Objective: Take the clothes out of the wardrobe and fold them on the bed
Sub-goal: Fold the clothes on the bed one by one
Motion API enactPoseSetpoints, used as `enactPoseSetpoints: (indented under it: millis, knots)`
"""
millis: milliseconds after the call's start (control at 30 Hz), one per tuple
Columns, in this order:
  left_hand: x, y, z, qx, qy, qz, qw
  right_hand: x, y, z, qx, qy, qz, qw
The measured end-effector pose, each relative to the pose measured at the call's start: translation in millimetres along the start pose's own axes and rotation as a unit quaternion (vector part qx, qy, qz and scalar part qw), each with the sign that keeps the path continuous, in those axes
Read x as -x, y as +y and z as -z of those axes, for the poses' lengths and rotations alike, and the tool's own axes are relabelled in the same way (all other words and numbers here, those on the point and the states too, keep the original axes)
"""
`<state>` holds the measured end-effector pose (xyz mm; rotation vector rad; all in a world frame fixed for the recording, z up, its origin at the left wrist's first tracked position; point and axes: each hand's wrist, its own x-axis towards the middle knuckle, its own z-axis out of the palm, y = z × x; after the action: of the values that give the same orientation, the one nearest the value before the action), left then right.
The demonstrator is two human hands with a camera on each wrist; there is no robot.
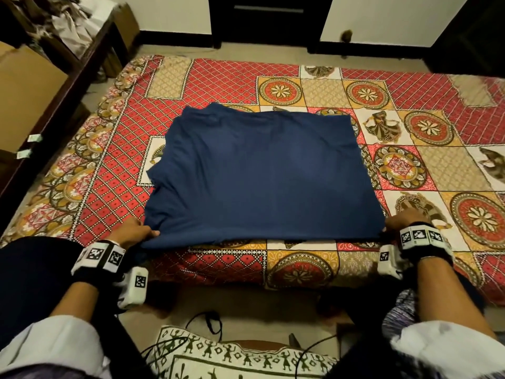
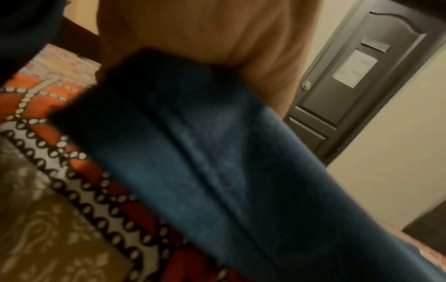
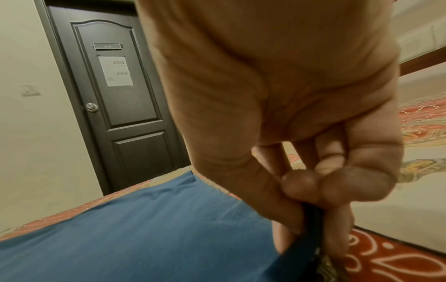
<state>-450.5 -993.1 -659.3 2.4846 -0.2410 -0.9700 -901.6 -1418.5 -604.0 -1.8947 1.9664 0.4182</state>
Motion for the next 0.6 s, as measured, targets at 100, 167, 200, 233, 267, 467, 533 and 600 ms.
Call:
enactPoseSetpoints:
  millis: [100,167,200,233,267,467,533,600]
  knots:
    - [1.7,-0.6,3.6,-0.054,0.006,0.002,0.998,8.3,-1.1,0.4,0.004,-0.038,0.015,0.999]
    - [0.7,1.5,9.8,-0.069,-0.001,0.014,0.997,6.6,-3.3,-0.4,0.026,-0.016,0.022,0.999]
    - [-0.6,3.4,14.5,-0.062,0.003,0.016,0.998,6.7,-6.5,-1.1,0.032,-0.003,0.023,0.999]
    - [-2.4,6.9,17.5,-0.049,0.012,0.008,0.999,8.1,-9.9,-1.4,0.034,0.014,0.028,0.999]
    - [-8.0,9.7,20.1,-0.026,0.032,-0.004,0.999,9.9,-15.0,-1.4,0.032,0.03,0.04,0.998]
    - [-25.9,34.0,1.1,0.131,0.128,-0.055,0.982,15.8,-53.9,-20.4,0.037,0.055,0.173,0.983]
    - [-32.8,28.2,-1.1,0.136,0.127,-0.032,0.982,16.5,-58.5,-29.6,0.066,0.049,0.185,0.979]
    - [-35.1,14.7,6.1,0.138,0.134,0.0,0.981,15.0,-59.3,-34.9,0.087,0.045,0.173,0.98]
